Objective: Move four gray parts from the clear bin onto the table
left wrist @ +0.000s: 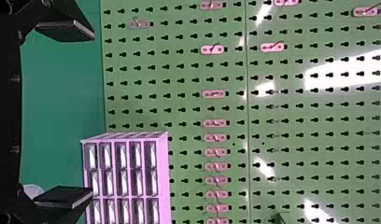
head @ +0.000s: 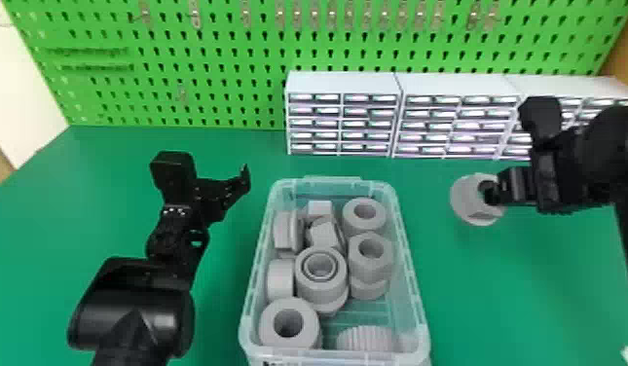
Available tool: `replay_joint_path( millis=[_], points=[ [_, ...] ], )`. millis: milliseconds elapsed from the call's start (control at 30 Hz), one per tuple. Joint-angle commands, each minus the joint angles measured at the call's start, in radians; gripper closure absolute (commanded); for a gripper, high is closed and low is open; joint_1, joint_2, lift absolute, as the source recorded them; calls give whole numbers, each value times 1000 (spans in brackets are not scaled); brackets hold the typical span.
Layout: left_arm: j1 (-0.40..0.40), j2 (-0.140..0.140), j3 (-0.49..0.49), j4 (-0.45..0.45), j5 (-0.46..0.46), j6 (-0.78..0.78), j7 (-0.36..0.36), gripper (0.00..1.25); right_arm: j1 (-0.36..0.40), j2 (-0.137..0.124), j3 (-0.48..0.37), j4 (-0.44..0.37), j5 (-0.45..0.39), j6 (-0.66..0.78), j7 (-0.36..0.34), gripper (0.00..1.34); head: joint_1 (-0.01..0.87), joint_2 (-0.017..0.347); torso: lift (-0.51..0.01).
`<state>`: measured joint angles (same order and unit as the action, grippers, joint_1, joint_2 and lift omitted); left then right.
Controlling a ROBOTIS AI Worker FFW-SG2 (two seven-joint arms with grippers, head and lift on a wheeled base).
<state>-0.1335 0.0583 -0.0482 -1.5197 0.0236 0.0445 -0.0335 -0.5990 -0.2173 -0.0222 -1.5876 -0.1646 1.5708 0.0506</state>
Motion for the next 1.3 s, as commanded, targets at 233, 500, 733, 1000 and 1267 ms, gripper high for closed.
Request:
replay_joint_path(
  millis=[233, 500, 733, 1000, 1267],
  points=[
    [-3, 0, -5, 3, 6, 0, 4, 116, 28, -1, -2, 80, 7, 1, 0, 1193, 693, 72, -52],
    [-3, 0, -7, 3, 7, 0, 7, 116, 50, 3, -8, 161, 7, 1, 0, 1193, 693, 72, -52],
    [-5, 0, -9, 4, 10, 0, 7, 116, 59, 3, -8, 233, 20, 1, 0, 1193, 693, 72, -52],
    [-5, 0, -10, 4, 10, 0, 9, 117, 71, 3, -18, 275, 47, 1, 0, 1194, 693, 72, -52],
    [-3, 0, -10, 4, 12, 0, 9, 117, 74, 3, -15, 299, 65, 1, 0, 1193, 693, 72, -52]
  ],
)
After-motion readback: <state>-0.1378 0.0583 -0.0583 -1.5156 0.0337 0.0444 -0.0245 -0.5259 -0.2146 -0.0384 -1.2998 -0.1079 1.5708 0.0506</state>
